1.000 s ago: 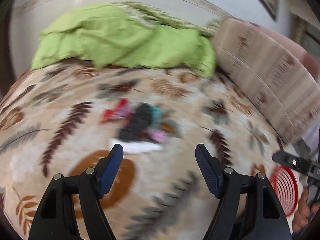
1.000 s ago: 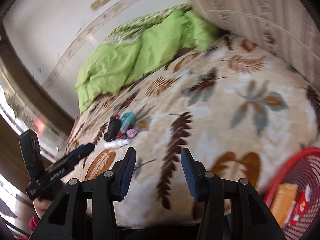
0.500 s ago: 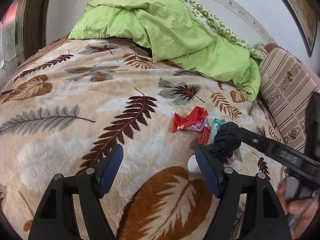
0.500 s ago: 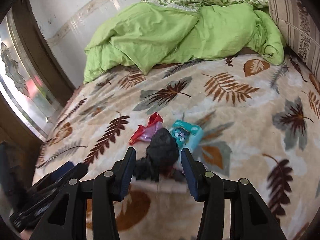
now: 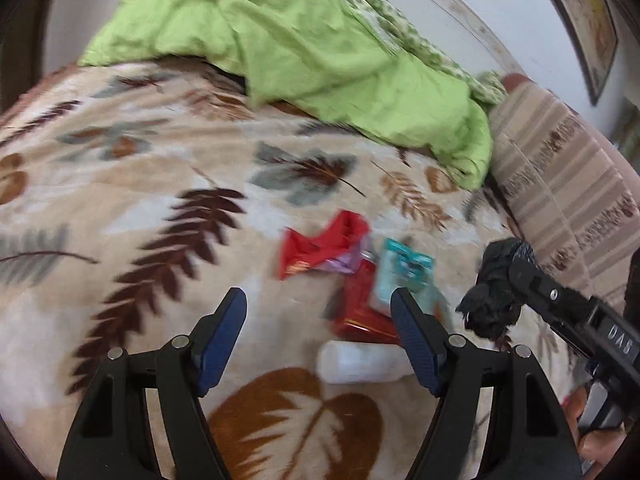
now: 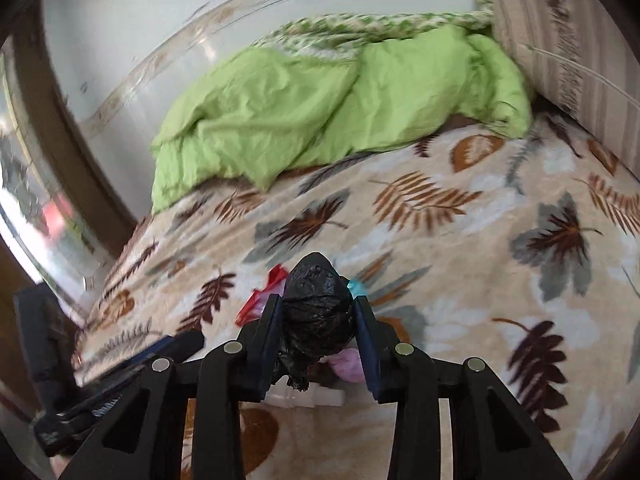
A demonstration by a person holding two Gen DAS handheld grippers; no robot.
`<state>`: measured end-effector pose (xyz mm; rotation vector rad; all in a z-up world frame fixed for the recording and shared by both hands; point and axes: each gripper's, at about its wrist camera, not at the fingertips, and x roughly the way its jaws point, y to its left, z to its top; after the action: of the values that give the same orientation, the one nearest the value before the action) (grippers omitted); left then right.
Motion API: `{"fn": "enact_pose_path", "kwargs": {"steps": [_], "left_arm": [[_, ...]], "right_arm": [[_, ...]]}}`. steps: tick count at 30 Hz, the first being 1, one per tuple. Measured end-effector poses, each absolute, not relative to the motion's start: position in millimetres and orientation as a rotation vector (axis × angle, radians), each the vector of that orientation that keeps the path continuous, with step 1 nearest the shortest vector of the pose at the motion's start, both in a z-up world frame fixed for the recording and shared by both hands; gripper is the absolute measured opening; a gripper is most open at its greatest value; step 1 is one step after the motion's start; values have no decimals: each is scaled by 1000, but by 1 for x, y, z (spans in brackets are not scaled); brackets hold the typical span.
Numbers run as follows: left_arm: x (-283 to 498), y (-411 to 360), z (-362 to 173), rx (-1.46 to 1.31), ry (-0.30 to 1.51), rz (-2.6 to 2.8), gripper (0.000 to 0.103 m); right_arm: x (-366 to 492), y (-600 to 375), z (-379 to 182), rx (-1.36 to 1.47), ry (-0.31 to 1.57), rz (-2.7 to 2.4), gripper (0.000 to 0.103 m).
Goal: Collect trash
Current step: 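Grasp the black plastic bag with the right tool while the left tool grasps the white spray bottle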
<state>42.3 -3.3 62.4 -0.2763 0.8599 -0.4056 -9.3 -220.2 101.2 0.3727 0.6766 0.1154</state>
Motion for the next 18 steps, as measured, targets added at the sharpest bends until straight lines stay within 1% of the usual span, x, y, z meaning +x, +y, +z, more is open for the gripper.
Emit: {"fn": "enact_pose_path", "kwargs": {"steps": [5,8,14,18], "left_arm": [[48,-25,44,-227,938,-477,73],[42,-32,39,-218,992,-531,66],[-4,-53,46,-87,1027,-715,65],[-38,-58,63,-49,983,-881,65]], "right_arm": [[-15,-260,102,506,672,87,38],[-19,-272,106,552,661,86,38],[-32,-283,120,574,614,98,38],[-38,-287,124,581,602,110,38]]}}
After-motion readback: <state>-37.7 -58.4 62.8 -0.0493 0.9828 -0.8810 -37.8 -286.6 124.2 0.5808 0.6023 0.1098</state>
